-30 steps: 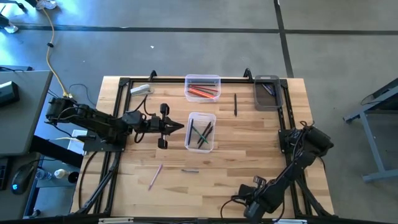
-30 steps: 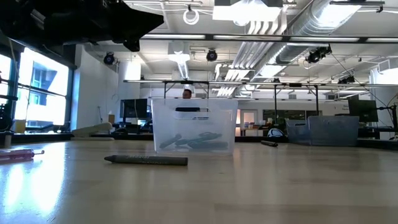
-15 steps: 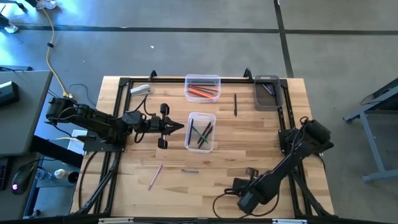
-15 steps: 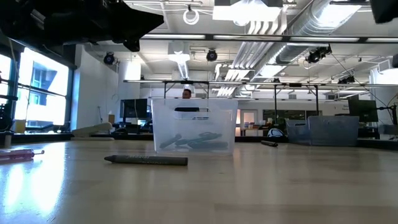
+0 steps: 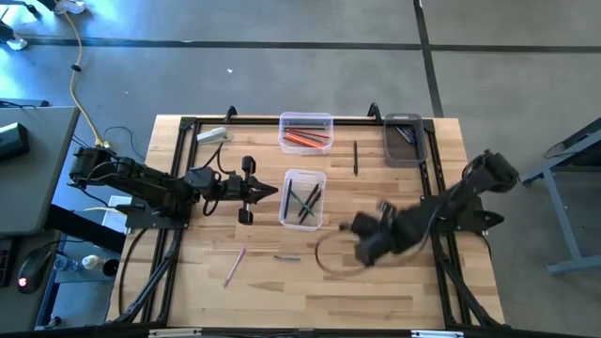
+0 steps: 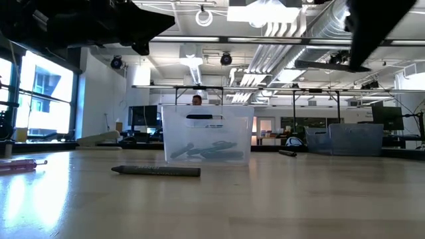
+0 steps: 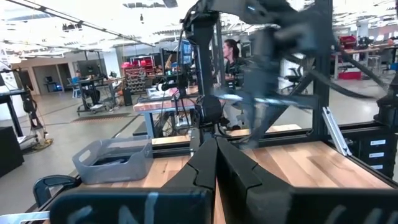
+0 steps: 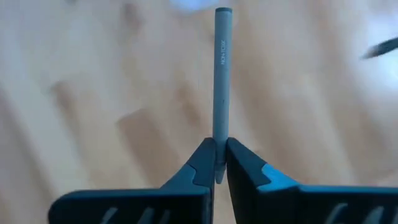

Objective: Sort crayons/erasers/pens/pencils in bins
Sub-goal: Put the bottom gray crayon into the transparent black bin

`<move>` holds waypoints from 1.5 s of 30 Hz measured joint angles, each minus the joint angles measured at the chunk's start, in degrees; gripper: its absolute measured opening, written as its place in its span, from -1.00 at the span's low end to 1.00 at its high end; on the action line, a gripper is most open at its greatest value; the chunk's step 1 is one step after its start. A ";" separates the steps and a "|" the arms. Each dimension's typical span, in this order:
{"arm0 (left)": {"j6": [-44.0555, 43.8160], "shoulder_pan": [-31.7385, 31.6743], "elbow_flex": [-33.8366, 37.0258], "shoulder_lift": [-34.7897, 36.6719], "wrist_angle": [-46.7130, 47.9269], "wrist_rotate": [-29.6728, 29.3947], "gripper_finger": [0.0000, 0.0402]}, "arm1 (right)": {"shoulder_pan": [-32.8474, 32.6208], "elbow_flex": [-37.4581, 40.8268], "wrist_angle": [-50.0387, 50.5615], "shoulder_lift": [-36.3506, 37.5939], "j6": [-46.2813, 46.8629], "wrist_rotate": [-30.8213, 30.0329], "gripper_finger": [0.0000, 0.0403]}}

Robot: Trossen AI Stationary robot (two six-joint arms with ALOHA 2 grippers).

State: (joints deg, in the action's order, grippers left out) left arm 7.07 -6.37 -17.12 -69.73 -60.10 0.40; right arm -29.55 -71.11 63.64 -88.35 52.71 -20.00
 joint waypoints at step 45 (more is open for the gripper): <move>0.61 -0.01 0.00 0.00 -0.20 -0.20 -1.00 | 82.93 14.69 -15.91 -6.98 -44.21 -4.14 -0.95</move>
State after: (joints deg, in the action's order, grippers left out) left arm 7.68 -6.38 -17.12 -69.73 -60.29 0.21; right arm 53.39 -56.42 47.73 -95.33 8.49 -24.14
